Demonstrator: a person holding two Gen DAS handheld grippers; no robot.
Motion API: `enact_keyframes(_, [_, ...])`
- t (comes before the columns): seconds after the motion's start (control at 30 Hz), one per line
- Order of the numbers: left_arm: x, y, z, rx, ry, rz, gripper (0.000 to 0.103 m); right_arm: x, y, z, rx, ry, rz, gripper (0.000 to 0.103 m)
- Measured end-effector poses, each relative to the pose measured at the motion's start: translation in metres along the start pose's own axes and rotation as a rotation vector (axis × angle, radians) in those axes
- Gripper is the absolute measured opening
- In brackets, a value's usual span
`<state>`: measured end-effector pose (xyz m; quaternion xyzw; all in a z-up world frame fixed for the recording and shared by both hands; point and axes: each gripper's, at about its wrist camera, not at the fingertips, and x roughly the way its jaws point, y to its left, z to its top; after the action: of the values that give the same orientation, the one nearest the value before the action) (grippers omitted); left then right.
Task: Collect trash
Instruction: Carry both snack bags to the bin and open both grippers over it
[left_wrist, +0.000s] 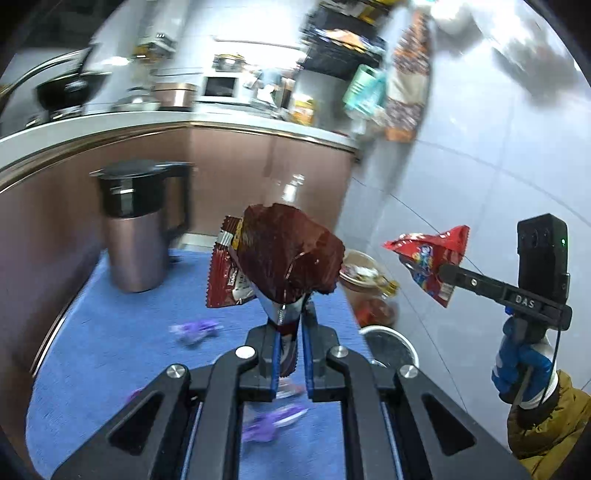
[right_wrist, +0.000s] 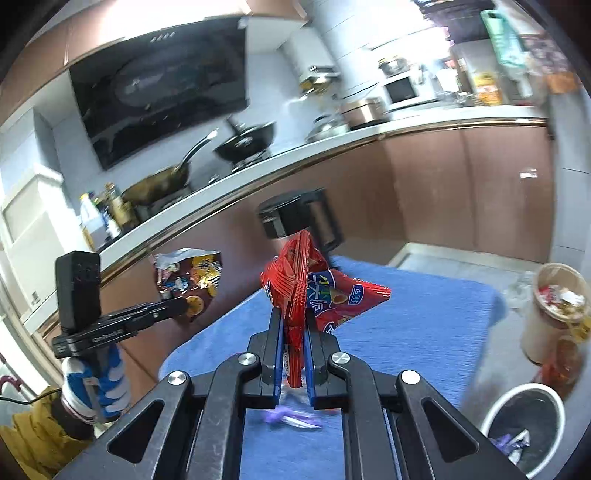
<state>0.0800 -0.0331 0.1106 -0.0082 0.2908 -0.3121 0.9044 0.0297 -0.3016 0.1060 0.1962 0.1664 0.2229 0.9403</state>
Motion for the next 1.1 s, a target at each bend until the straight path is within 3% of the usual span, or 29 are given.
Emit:
enact_keyframes(0.23, [0.091,-0.097,0.009,0.089,0.114,-0.157,0.009,-0.056,-0.081,-0.020,0.093,-0.075,-0.220,0.009])
enact_keyframes(0.47, [0.196,-0.186,-0.006,0.169,0.270,-0.298,0.009,-0.083,-0.173,-0.056,0.258,-0.053,-0.395,0.009])
enact_keyframes(0.7, [0.290,-0.242,-0.016,0.201,0.376,-0.331,0.010,-0.071,-0.250,-0.100,0.400,0.049,-0.477,0.010])
enact_keyframes(0.9, [0.346,-0.259,-0.028,0.181,0.433,-0.321,0.015,-0.053,-0.292,-0.131,0.446,0.142,-0.523,0.012])
enact_keyframes(1.0, [0.371,-0.264,-0.030,0.155,0.457,-0.316,0.026,-0.048,-0.304,-0.142,0.453,0.173,-0.556,0.012])
enact_keyframes(1.1, [0.380,-0.262,-0.035,0.114,0.466,-0.321,0.045,-0.047,-0.314,-0.151,0.469,0.193,-0.583,0.021])
